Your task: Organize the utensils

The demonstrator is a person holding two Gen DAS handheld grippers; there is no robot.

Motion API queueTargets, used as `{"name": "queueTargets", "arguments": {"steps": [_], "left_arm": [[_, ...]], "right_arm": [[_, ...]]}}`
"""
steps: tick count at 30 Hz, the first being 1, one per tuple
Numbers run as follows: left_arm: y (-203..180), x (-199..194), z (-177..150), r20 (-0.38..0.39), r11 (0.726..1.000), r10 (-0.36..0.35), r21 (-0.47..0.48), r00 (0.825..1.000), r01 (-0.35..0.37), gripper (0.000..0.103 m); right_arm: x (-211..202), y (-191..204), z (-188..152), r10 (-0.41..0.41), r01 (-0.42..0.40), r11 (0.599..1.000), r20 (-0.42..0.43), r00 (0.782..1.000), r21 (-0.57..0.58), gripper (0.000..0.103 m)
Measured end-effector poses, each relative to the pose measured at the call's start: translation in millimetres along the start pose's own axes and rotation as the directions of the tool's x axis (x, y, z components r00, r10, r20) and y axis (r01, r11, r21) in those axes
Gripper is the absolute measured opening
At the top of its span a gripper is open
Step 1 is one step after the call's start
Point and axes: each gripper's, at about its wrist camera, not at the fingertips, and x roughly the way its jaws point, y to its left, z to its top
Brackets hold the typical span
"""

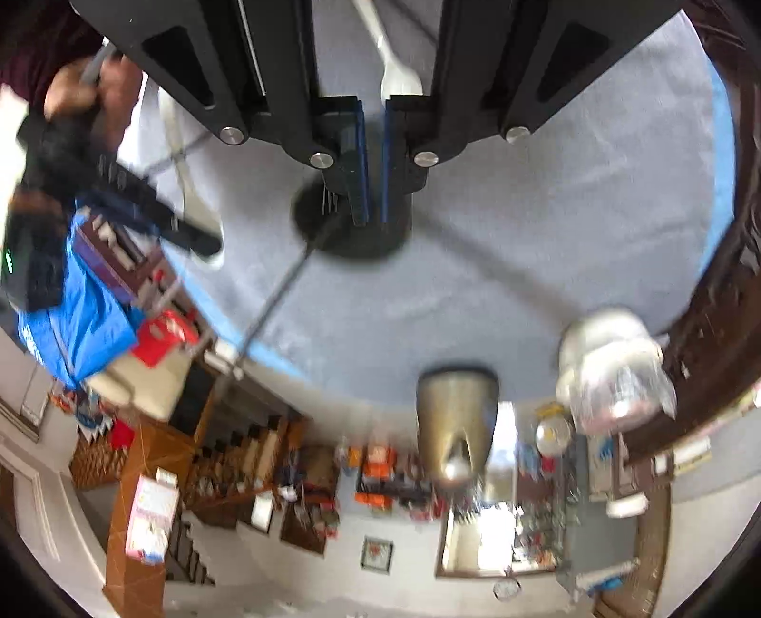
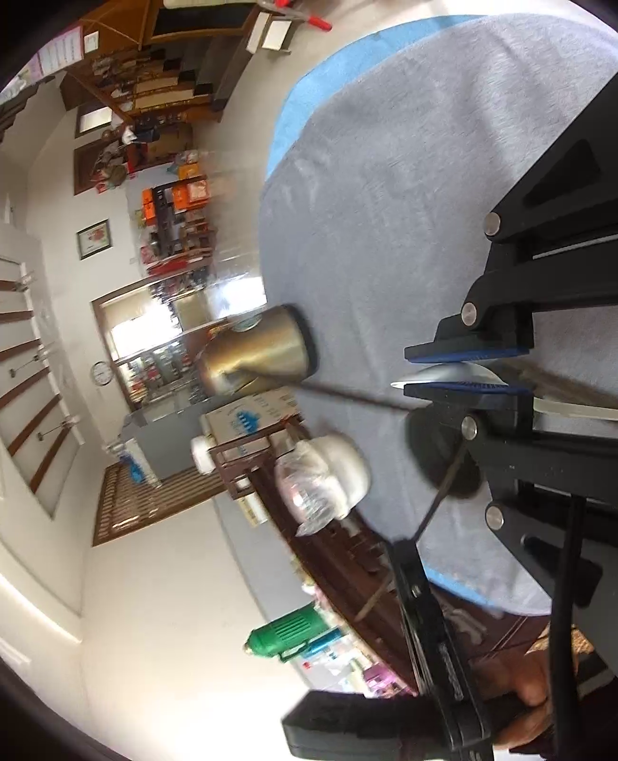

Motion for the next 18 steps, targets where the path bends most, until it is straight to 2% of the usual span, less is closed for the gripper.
{"name": "queueTargets", "arguments": {"steps": [2,4,6,9,12,13,16,18], "left_arm": [[4,16,-20,-0.09,1.0,0.011,0.01,0.996,-0.01,0.01],[11,34,-37,-0.177,1.0,0.019,-0.002,0.984,-0.019,0.029],[18,49,-44,-0.237,0.999,0.029,-0.013,0.971,-0.033,0.039],[32,70,-44,-0.296,0.997,0.05,-0.035,0.954,-0.063,0.039],[42,87,-38,-0.337,0.997,-0.005,-0.076,0.942,-0.022,0.039],[42,92,-36,-0.35,0.997,-0.019,-0.076,0.936,-0.008,0.039],[44,106,-30,-0.372,0.998,-0.032,-0.055,0.928,0.012,0.039],[45,111,-25,-0.381,0.998,-0.054,-0.053,0.923,0.037,0.039]], "right_arm": [[8,-7,-9,-0.007,0.007,1.0,-0.06,0.998,-0.005,0.008],[21,-13,-21,-0.026,0.023,1.0,-0.138,0.99,-0.021,0.008],[34,-19,-30,-0.038,0.035,0.999,-0.218,0.975,-0.017,0.009],[49,-34,-39,-0.057,0.064,0.998,-0.314,0.948,0.013,0.009],[56,-45,-39,-0.06,0.08,0.996,-0.381,0.923,0.036,0.01],[62,-50,-39,-0.06,0.088,0.995,-0.422,0.905,0.047,0.01],[69,-57,-42,-0.07,0.105,0.993,-0.486,0.871,0.045,0.011],[73,-62,-40,-0.061,0.097,0.994,-0.512,0.857,0.043,0.012]]}}
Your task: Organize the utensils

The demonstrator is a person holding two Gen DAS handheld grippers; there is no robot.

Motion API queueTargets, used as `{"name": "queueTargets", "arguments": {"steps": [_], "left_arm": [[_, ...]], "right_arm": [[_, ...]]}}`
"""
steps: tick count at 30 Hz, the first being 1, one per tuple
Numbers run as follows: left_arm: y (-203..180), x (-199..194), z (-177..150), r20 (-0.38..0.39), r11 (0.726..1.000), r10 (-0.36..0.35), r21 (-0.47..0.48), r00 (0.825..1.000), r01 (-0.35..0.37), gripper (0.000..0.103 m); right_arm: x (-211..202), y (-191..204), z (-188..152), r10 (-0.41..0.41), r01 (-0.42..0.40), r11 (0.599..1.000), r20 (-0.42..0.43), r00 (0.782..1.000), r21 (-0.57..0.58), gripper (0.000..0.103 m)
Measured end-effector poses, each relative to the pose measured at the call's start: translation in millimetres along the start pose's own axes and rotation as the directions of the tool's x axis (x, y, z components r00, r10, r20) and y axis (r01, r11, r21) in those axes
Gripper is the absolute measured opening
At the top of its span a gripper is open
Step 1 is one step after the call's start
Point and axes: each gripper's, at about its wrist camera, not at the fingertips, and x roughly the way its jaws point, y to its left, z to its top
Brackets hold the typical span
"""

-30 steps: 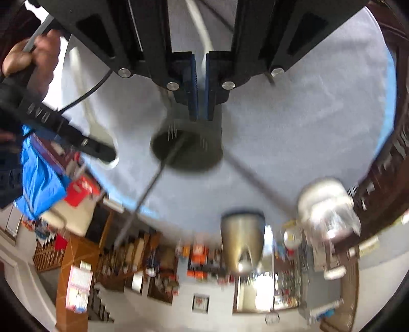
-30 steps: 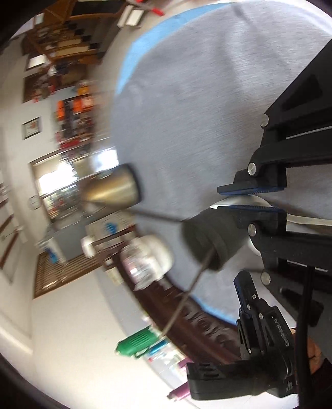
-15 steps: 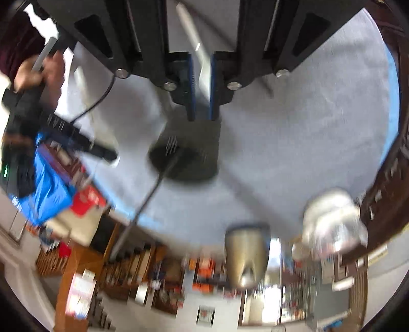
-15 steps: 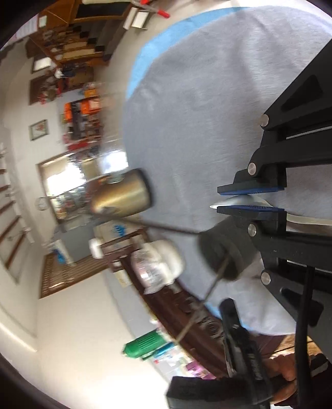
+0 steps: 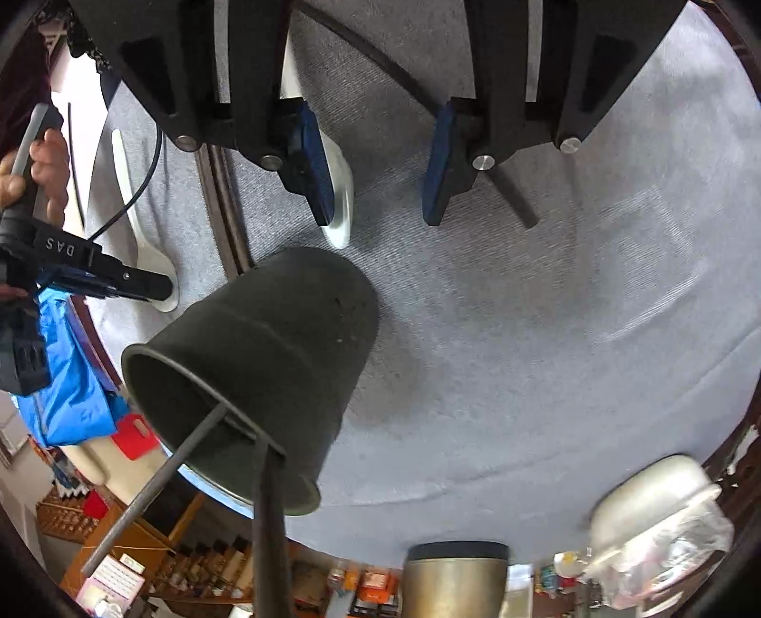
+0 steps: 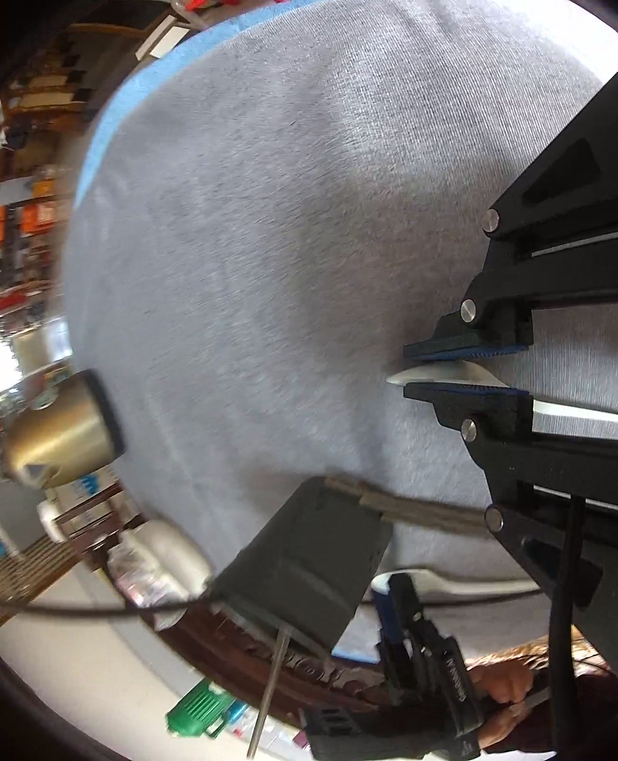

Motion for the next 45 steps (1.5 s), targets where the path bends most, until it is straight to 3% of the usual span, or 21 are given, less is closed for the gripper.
{"name": "queueTargets", "arguments": {"steps": [2,3,4,10,12,15,22,26,31,35,36,37,40,41,43,45], "left_arm": [[4,1,7,-0.003,1.0,-0.027,-0.003,1.0,0.027,0.03],[6,2,9,-0.006,0.999,-0.051,-0.007,0.999,0.051,0.015],[8,3,12,-0.007,0.998,-0.06,-0.009,0.998,0.06,0.011],[-7,1,16,0.01,0.998,-0.063,0.028,0.998,0.063,0.005],[-9,-1,14,0.026,0.998,-0.056,0.032,0.998,0.055,0.003],[-11,-12,0,0.053,0.999,-0.048,0.027,0.997,0.046,0.003],[-17,-51,-11,0.152,1.0,-0.002,0.031,0.988,-0.003,0.003],[-30,-81,-10,0.228,0.998,0.024,0.048,0.973,-0.036,0.003],[-41,-114,-10,0.371,0.996,0.044,0.057,0.928,-0.07,0.003],[-51,-133,-2,0.467,0.992,0.088,0.041,0.88,-0.121,0.003],[-53,-138,0,0.492,0.99,0.109,0.029,0.864,-0.141,0.003],[-57,-142,3,0.513,0.987,0.128,0.018,0.849,-0.16,0.003],[-62,-153,12,0.566,0.98,0.174,-0.021,0.806,-0.197,0.003],[-64,-155,16,0.587,0.976,0.194,-0.04,0.786,-0.212,0.003],[-64,-155,25,0.61,0.972,0.221,-0.074,0.761,-0.223,0.003],[-65,-152,38,0.632,0.957,0.28,-0.125,0.723,-0.262,0.003]], "right_arm": [[1,-3,5,0.001,-0.001,1.0,-0.037,0.999,-0.005,0.012],[1,-4,8,-0.001,0.001,1.0,-0.051,0.999,-0.006,0.012],[1,-4,11,-0.005,0.005,1.0,-0.058,0.998,-0.005,0.012],[5,-7,21,0.014,-0.015,1.0,-0.069,0.998,-0.026,0.012],[3,-3,18,-0.012,0.01,0.999,-0.039,0.999,-0.053,0.005],[-3,7,11,-0.036,0.036,0.996,0.005,0.999,-0.085,0.004],[-45,27,6,0.034,-0.016,0.993,0.154,0.987,-0.116,0.004],[-52,33,9,-0.019,0.041,0.989,0.156,0.988,-0.142,0.005],[-44,-4,16,-0.01,0.009,1.0,0.068,0.998,0.013,0.011],[-39,-22,14,0.058,-0.062,0.994,0.053,0.997,0.089,0.04],[-34,-24,14,0.084,-0.088,0.991,0.036,0.996,0.102,0.054],[-28,-27,14,0.106,-0.108,0.987,0.025,0.994,0.118,0.057],[-9,-24,13,0.128,-0.124,0.985,-0.025,0.991,0.119,0.052],[-5,-24,12,0.122,-0.117,0.987,-0.032,0.992,0.114,0.041],[-2,-17,11,0.091,-0.091,0.994,-0.008,0.996,0.062,0.035],[3,-10,11,0.05,-0.05,0.999,-0.01,0.999,0.02,0.006]]}}
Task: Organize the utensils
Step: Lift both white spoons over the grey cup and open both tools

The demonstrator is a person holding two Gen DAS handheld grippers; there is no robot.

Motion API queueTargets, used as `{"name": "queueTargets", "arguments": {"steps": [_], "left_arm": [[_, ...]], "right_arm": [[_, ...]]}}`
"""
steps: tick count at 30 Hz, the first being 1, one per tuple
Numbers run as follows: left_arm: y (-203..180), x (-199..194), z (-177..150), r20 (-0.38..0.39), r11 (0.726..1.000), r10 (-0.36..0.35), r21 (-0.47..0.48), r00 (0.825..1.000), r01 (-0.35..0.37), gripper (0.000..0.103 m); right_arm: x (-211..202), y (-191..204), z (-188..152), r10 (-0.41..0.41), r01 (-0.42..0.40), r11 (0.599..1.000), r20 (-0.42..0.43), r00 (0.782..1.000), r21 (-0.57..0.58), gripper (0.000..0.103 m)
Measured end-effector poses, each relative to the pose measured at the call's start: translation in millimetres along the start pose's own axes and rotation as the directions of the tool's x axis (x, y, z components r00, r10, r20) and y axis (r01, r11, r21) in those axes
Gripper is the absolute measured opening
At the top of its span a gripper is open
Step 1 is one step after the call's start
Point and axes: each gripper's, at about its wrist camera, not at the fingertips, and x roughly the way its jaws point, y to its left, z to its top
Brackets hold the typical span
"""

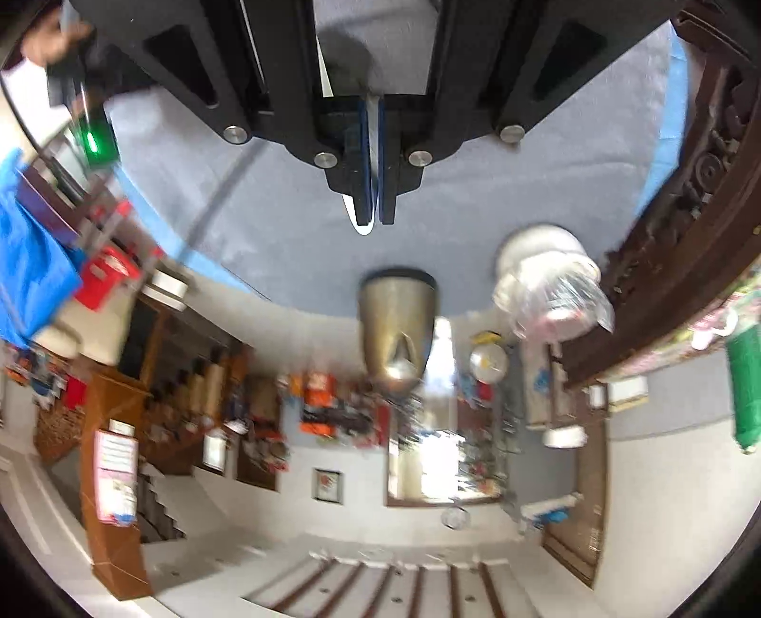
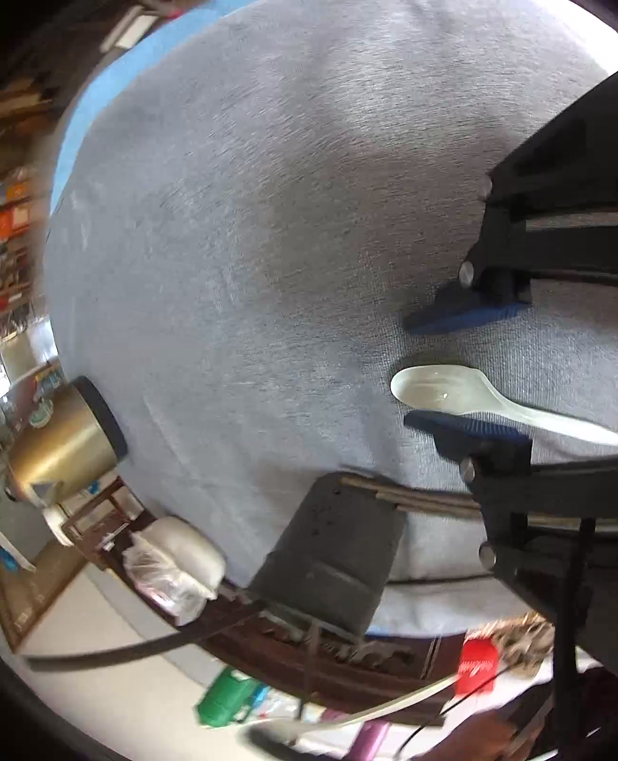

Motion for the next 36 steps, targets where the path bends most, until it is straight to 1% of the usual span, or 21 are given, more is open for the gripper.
{"name": "queueTargets", "arguments": {"steps": [4,8,10,12,14,15,16,17,18,20,21,22,23,24,25,26,28,29,31,34,36], "left_arm": [[-2,22,6,0.041,0.994,0.093,-0.057,0.995,-0.09,0.003],[-11,45,3,0.089,0.972,0.225,-0.089,0.97,-0.217,0.003],[-12,55,-2,0.091,0.967,0.245,-0.101,0.965,-0.235,0.003],[-16,58,-12,0.098,0.966,0.251,-0.086,0.963,-0.244,0.003],[-21,63,-22,0.099,0.965,0.262,-0.04,0.96,-0.26,0.003],[-22,65,-26,0.086,0.968,0.251,-0.026,0.964,-0.25,0.003],[-21,67,-29,0.066,0.973,0.23,-0.014,0.971,-0.23,0.003],[-20,65,-31,0.047,0.98,0.2,-0.004,0.979,-0.2,0.003],[-20,61,-31,0.045,0.984,0.178,-0.001,0.983,-0.178,0.003],[-17,46,-29,0.06,0.992,0.129,0.001,0.99,-0.13,0.003],[-16,37,-26,0.071,0.994,0.111,0.004,0.991,-0.112,0.008],[-15,29,-22,0.078,0.996,0.094,0.003,0.993,-0.094,0.02],[-12,18,-17,0.094,0.997,0.076,-0.002,0.993,-0.077,0.028],[-9,6,-12,0.124,0.997,0.079,-0.009,0.989,-0.079,0.038],[-5,-5,-8,0.157,0.996,0.093,-0.015,0.983,-0.092,0.042],[1,-15,-4,0.182,0.995,0.102,-0.025,0.978,-0.099,0.042],[10,-31,1,0.197,0.992,0.126,-0.042,0.972,-0.121,0.043],[17,-40,2,0.206,0.989,0.149,-0.048,0.967,-0.143,0.043],[26,-50,-1,0.211,0.981,0.194,-0.067,0.958,-0.184,0.048],[43,-63,-17,0.186,0.97,0.229,-0.121,0.956,-0.209,0.05],[54,-65,-30,0.147,0.96,0.259,-0.143,0.955,-0.239,0.05]], "right_arm": [[-6,11,-7,-0.035,0.039,0.997,0.062,0.997,-0.065,0.002],[-26,16,-12,-0.009,0.021,0.997,0.161,0.987,-0.074,0.002],[-40,21,-13,-0.001,0.019,0.997,0.222,0.975,-0.081,0.002],[-58,30,-14,0.017,0.015,0.995,0.307,0.952,-0.103,0.002],[-74,42,-12,0.015,0.038,0.991,0.399,0.917,-0.125,0.002],[-81,47,-12,0.011,0.051,0.99,0.443,0.896,-0.129,0.002],[-88,54,-10,0.014,0.057,0.99,0.492,0.871,-0.13,0.002],[-91,58,-9,0.016,0.059,0.99,0.517,0.856,-0.128,0.002],[-95,63,-8,0.017,0.064,0.99,0.55,0.835,-0.127,0.002],[-100,71,-7,0.016,0.074,0.989,0.591,0.807,-0.127,0.002],[-103,76,-6,0.014,0.083,0.988,0.612,0.791,-0.13,0.002],[-106,79,-3,0.016,0.086,0.987,0.622,0.783,-0.134,0.002],[-108,83,0,0.019,0.087,0.987,0.629,0.777,-0.137,0.002],[-110,88,1,0.02,0.091,0.986,0.641,0.768,-0.139,0.002],[-112,95,4,0.019,0.102,0.984,0.663,0.749,-0.144,0.002],[-115,98,4,0.019,0.11,0.983,0.677,0.736,-0.147,0.002],[-126,110,10,0.021,0.133,0.979,0.725,0.688,-0.155,0.002],[-131,113,12,0.024,0.139,0.978,0.74,0.672,-0.158,0.002],[-134,127,19,0.02,0.17,0.973,0.787,0.617,-0.158,0.002],[-125,146,32,-0.001,0.216,0.965,0.824,0.567,-0.148,0.002],[-113,159,38,-0.023,0.257,0.956,0.838,0.545,-0.141,0.002]]}}
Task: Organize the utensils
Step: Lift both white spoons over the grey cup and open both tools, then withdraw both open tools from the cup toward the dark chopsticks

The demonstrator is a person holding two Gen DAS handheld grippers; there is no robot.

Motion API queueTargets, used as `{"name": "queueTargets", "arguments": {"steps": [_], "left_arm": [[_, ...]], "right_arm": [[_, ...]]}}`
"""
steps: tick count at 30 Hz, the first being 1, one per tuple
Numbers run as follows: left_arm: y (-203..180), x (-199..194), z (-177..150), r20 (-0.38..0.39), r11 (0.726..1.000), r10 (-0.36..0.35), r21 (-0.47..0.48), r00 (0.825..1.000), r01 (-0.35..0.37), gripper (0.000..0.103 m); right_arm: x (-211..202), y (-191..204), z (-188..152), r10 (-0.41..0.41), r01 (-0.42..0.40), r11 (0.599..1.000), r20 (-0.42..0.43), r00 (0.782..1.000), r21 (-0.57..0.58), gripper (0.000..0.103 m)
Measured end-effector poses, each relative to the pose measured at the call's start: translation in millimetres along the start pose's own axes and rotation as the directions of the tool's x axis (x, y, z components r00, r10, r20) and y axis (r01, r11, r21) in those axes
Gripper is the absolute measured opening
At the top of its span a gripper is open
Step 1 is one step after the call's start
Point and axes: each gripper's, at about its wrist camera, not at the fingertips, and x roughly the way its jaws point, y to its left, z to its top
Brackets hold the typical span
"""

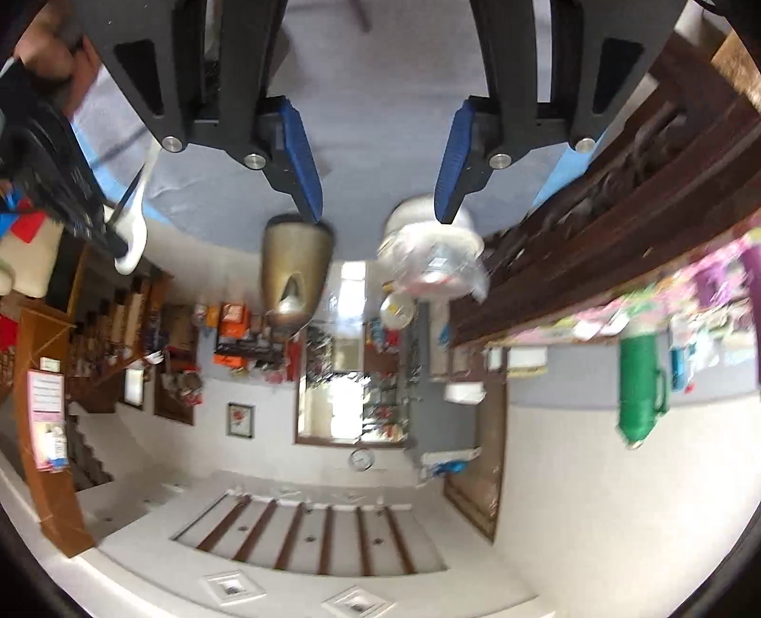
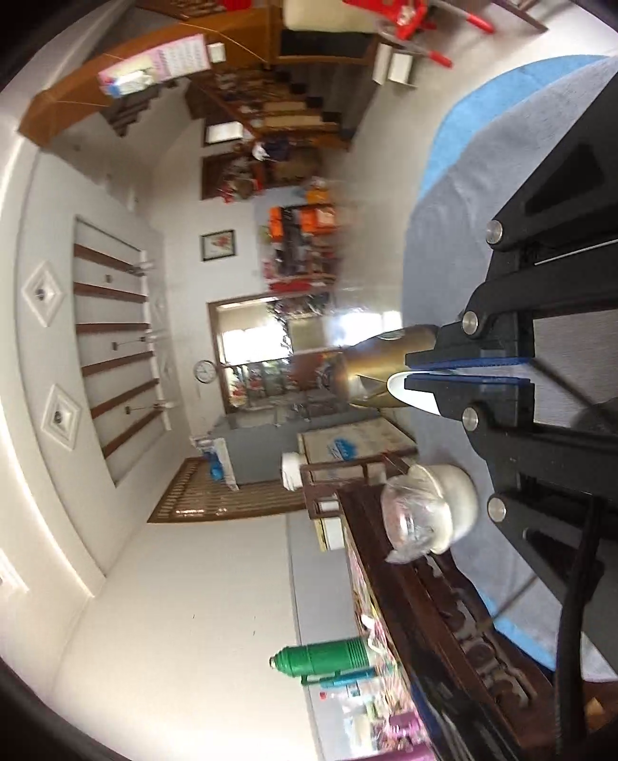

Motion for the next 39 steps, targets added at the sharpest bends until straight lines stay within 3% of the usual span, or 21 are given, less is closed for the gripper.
{"name": "queueTargets", "arguments": {"steps": [5,7,11,16,23,30,35,37,39], "left_arm": [[20,5,-23,-0.079,0.999,0.027,-0.015,0.997,-0.029,0.05],[23,7,-30,-0.101,0.999,0.025,-0.022,0.995,-0.028,0.05],[28,9,-38,-0.133,0.999,0.021,-0.032,0.991,-0.025,0.05],[20,7,-41,-0.152,1.0,-0.001,-0.027,0.988,-0.003,0.053],[8,-3,-45,-0.189,1.0,-0.013,0.001,0.982,0.013,0.057],[-12,-27,-47,-0.211,0.999,0.006,0.049,0.978,0.004,0.072],[-25,-58,-43,-0.179,0.996,0.022,0.091,0.984,-0.006,0.08],[-30,-70,-42,-0.162,0.994,0.035,0.113,0.986,-0.017,0.082],[-36,-82,-41,-0.141,0.989,0.052,0.143,0.989,-0.032,0.083]], "right_arm": [[20,29,-21,-0.035,0.035,0.993,0.007,0.999,-0.115,0.002],[23,35,-31,-0.036,0.032,0.986,-0.026,0.999,-0.161,0.003],[14,30,-39,0.007,-0.022,0.989,-0.1,0.995,-0.147,0.005],[-3,7,-39,0.078,-0.091,0.994,-0.195,0.978,-0.061,0.006],[-36,-30,-42,0.095,-0.076,0.993,-0.239,0.966,0.088,0.006],[-72,-58,-52,0.112,-0.065,0.985,-0.302,0.947,0.16,0.006],[-97,-73,-50,0.132,-0.07,0.976,-0.309,0.942,0.205,0.007],[-109,-75,-50,0.146,-0.082,0.975,-0.316,0.937,0.208,0.011],[-116,-77,-49,0.156,-0.088,0.972,-0.32,0.934,0.217,0.032]]}}
